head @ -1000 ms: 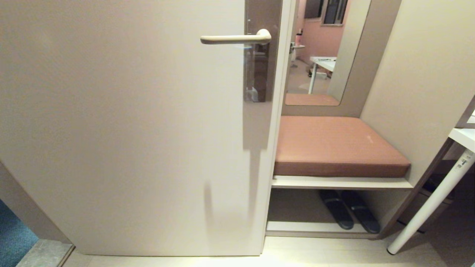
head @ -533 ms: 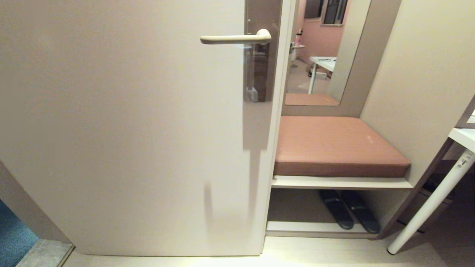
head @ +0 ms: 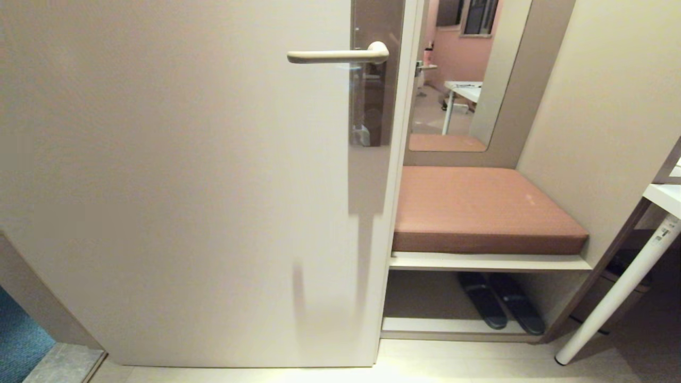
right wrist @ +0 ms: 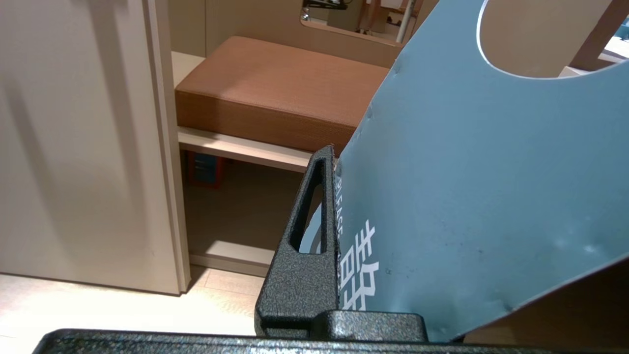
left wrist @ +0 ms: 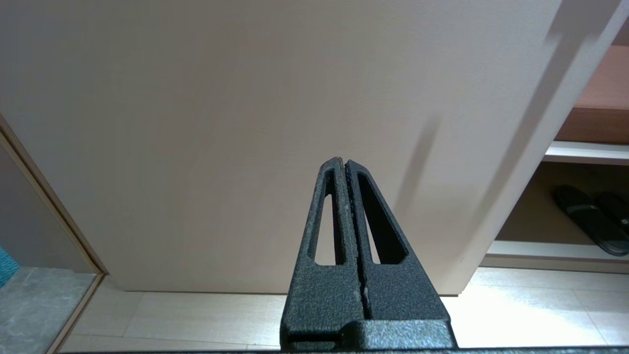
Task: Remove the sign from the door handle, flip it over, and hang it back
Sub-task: Hand it to the other hand
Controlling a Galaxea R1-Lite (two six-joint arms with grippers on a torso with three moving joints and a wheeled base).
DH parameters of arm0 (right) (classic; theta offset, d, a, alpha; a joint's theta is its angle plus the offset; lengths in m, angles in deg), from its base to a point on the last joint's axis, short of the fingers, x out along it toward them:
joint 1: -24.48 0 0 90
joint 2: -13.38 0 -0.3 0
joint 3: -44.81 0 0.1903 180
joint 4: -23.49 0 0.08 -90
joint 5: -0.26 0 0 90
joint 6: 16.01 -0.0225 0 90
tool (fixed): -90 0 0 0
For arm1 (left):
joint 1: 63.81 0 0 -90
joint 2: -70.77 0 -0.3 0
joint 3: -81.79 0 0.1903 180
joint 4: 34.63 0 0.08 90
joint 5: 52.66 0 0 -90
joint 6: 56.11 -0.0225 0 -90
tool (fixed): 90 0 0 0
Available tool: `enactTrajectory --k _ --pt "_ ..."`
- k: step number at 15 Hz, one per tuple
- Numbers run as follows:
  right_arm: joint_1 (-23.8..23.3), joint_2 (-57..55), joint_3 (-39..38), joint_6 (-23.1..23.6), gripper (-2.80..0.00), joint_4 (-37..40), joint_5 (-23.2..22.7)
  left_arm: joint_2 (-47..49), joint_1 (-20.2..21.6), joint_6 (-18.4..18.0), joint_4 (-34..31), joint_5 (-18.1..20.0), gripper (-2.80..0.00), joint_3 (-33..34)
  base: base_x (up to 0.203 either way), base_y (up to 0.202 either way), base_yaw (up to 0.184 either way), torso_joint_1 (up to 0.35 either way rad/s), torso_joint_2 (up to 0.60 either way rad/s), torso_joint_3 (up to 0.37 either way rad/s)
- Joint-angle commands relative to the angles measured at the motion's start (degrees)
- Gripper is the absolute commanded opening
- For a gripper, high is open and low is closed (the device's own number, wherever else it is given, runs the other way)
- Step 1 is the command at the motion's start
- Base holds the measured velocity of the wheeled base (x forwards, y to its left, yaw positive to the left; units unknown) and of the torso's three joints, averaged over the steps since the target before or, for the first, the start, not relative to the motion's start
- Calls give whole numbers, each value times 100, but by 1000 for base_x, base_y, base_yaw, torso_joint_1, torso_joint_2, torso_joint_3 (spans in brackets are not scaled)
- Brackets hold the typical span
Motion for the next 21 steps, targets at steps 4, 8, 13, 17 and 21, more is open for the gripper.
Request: enactTrajectory --k 4,8,13,17,21 --pt "0 -10 0 -301 -280 114 -86 0 0 4 5 -2 -280 0 0 0 0 0 0 0" --pt "0 -10 0 -569 -280 318 -74 0 0 4 5 -2 -280 0 0 0 0 0 0 0" --pt "0 -10 0 -631 -280 326 -74 0 0 4 5 -2 -280 0 0 0 0 0 0 0" --pt "0 -10 0 -631 -280 326 -74 0 0 4 5 1 -280 0 0 0 0 0 0 0" --pt "0 -10 0 -631 -280 326 -74 0 0 4 5 -2 -280 0 0 0 0 0 0 0"
